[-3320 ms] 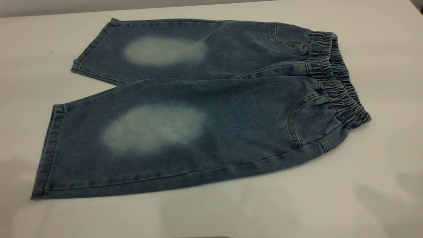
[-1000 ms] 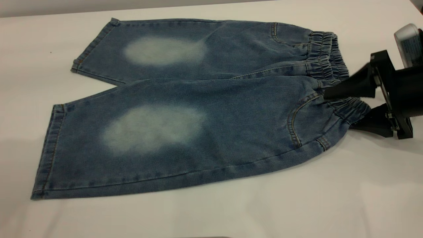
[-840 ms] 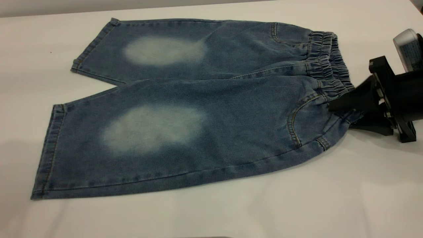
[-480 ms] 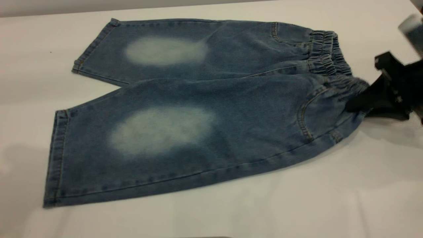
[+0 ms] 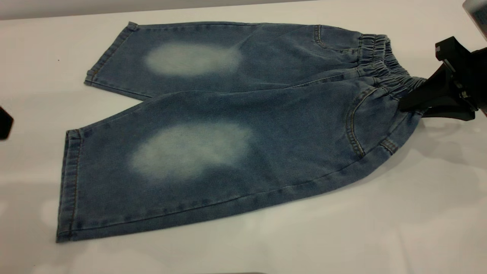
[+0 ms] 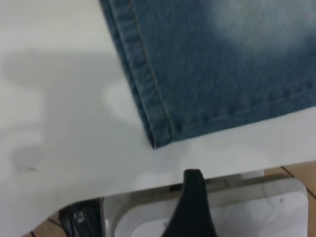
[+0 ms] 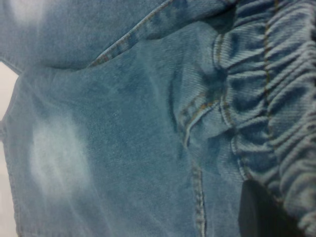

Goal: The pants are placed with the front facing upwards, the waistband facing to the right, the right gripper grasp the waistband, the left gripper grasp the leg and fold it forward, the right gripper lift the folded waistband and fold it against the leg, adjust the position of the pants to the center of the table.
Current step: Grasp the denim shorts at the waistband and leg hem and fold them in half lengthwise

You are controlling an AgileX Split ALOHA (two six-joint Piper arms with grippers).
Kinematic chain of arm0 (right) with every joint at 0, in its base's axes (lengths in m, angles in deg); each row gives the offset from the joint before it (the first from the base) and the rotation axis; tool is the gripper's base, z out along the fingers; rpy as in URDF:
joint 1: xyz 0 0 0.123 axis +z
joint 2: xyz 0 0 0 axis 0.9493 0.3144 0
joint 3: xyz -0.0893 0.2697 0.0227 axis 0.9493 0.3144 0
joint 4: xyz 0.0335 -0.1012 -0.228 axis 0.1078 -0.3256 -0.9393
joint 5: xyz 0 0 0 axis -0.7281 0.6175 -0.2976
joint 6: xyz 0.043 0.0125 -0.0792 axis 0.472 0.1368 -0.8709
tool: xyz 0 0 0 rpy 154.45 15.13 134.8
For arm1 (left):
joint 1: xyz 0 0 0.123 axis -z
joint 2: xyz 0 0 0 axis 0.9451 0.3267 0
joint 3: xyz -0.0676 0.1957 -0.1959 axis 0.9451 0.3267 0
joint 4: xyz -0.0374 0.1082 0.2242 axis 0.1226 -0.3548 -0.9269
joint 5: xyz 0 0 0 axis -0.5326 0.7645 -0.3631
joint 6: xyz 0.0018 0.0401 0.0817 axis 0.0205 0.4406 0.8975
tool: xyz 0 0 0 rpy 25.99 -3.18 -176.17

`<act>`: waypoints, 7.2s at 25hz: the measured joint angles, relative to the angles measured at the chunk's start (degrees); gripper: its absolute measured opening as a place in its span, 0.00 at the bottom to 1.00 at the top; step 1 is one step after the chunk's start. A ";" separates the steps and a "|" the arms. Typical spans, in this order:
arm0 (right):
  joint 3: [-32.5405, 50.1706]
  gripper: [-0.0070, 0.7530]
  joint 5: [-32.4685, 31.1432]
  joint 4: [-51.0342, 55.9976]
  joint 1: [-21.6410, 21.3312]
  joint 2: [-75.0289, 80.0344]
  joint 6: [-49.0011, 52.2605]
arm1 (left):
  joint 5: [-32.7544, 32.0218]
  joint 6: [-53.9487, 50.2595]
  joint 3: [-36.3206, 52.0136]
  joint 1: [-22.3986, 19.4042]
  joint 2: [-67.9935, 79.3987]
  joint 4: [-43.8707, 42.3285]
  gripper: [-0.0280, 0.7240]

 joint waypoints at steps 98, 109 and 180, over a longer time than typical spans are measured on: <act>-12.28 0.07 5.93 -3.02 0.08 -7.51 8.50 | 3.07 3.71 -38.71 13.20 36.00 -2.35 0.10; -21.25 0.07 10.38 -10.85 0.08 -2.48 18.55 | -1.48 5.81 -61.19 13.20 52.82 -2.52 0.10; -40.44 0.79 -10.08 -33.04 -2.90 9.36 45.49 | -9.16 15.68 -90.26 13.09 72.61 -9.07 0.77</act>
